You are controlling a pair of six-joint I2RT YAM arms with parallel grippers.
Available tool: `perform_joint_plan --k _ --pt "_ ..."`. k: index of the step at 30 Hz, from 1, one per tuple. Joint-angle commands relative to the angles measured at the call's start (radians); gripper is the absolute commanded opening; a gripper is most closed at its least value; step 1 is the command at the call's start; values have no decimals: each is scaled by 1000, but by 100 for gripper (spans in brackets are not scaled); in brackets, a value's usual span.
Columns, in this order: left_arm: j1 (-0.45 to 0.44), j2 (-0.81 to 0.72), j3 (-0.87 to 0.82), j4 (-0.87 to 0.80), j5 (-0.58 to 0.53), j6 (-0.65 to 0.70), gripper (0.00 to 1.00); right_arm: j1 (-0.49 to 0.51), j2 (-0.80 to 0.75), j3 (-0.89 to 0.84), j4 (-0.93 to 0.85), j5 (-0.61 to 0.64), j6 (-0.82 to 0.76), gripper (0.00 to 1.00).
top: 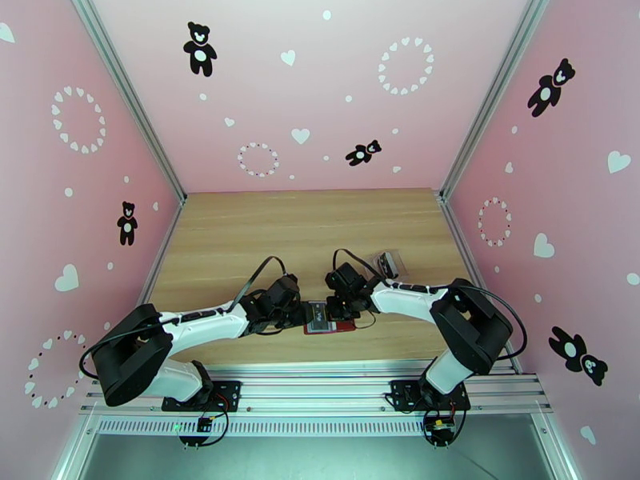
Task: Put the credit cards into the card holder
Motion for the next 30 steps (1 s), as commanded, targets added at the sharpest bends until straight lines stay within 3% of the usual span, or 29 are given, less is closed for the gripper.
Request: perform_joint_plan --k 1,30 --pt "-11 19 5 35 31 6 44 4 53 -36 -31 44 -16 2" --pt "-26 109 57 78 81 3 41 4 49 -22 -51 41 -30 1"
